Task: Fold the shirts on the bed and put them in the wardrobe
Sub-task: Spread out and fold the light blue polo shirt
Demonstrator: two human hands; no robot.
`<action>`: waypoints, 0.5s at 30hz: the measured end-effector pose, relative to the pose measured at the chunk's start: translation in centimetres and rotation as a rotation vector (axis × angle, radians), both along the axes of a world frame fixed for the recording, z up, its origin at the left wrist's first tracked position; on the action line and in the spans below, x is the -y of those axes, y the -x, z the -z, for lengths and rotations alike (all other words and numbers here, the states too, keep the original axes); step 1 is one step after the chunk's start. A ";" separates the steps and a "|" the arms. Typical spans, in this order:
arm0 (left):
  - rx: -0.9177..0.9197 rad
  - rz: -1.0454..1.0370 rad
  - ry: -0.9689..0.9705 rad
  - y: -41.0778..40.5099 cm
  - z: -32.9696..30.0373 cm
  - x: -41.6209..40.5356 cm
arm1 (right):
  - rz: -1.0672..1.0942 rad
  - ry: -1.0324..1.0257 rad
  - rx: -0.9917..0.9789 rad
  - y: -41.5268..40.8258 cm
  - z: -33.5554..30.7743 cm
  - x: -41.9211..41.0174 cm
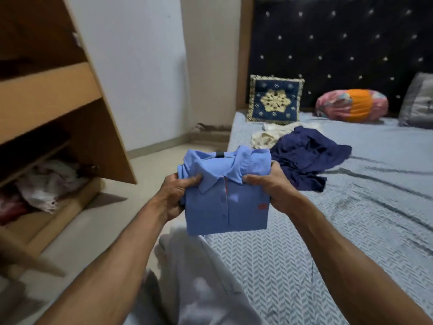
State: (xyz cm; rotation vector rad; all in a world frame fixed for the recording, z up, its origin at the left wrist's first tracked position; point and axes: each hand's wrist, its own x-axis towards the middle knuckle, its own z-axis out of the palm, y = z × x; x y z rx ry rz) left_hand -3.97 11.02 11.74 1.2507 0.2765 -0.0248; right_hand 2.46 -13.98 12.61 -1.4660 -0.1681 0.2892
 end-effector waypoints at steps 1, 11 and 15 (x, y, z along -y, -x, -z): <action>0.024 -0.024 0.006 0.3 -0.8 -1.4 | -0.012 -0.001 -0.008 -0.3 -1.0 -1.7; 0.057 -0.135 -0.050 -1.5 -1.1 -15.3 | -0.216 0.097 -0.240 -6.0 -2.6 -16.6; -0.016 -0.153 -0.050 -5.0 2.3 -22.2 | -0.286 0.121 -0.174 -11.2 0.7 -23.9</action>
